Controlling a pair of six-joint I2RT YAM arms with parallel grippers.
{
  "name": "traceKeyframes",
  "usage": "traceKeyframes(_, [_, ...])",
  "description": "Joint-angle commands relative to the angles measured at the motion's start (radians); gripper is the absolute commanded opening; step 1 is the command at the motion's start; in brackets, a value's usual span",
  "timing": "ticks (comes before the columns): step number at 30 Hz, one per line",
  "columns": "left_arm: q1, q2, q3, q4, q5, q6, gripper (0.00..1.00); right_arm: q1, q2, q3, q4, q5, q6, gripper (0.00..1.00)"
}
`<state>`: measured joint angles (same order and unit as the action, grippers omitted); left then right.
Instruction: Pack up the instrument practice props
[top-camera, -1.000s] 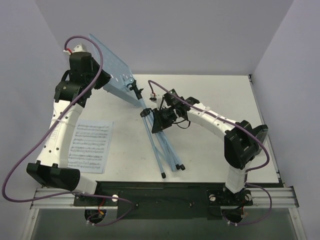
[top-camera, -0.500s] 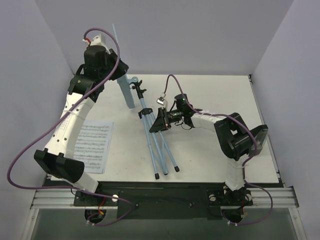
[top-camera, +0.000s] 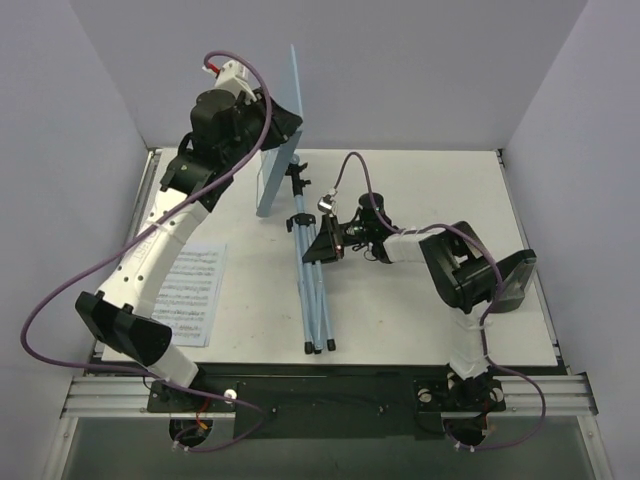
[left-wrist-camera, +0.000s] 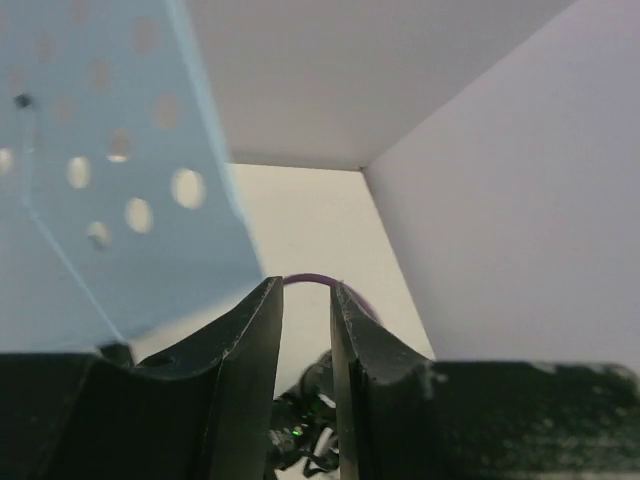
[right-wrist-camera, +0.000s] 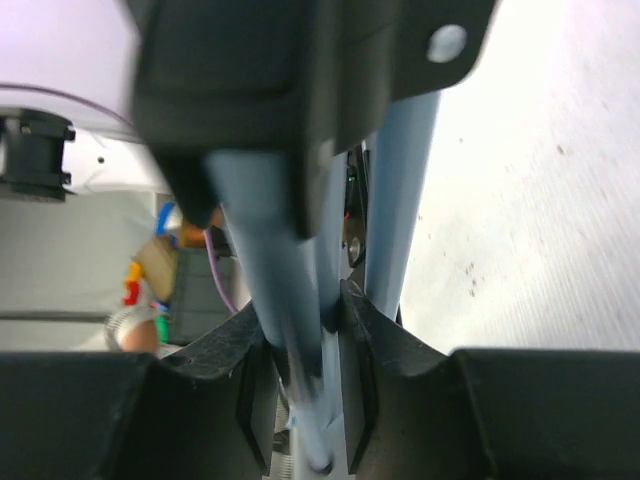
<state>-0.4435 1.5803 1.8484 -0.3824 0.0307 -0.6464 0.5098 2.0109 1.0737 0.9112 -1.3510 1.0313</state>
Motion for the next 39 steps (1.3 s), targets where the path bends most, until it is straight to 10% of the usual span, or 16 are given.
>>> traceKeyframes(1, [-0.054,-0.042,-0.011,0.223,0.15,-0.039,0.36,-0.054,0.028,-0.029,0.17,-0.065,0.205,0.0])
traceKeyframes(15, [-0.069,-0.042,-0.15,0.251,0.147,0.03,0.33,-0.111,0.114,-0.153,0.377,0.041,0.345,0.07])
traceKeyframes(22, [-0.066,-0.098,-0.271,0.234,0.132,0.111,0.39,-0.132,0.089,-0.165,0.027,0.165,0.215,0.71])
traceKeyframes(27, [-0.063,-0.152,-0.336,0.212,0.126,0.174,0.42,-0.169,-0.032,-0.225,-0.171,0.292,0.065,0.81])
traceKeyframes(31, [-0.054,-0.178,-0.377,0.206,0.127,0.209,0.42,-0.172,-0.141,-0.127,-0.742,0.481,-0.299,0.83])
traceKeyframes(39, [-0.046,-0.238,-0.477,0.217,0.097,0.246,0.42,-0.174,-0.284,-0.132,-0.882,0.582,-0.416,0.84])
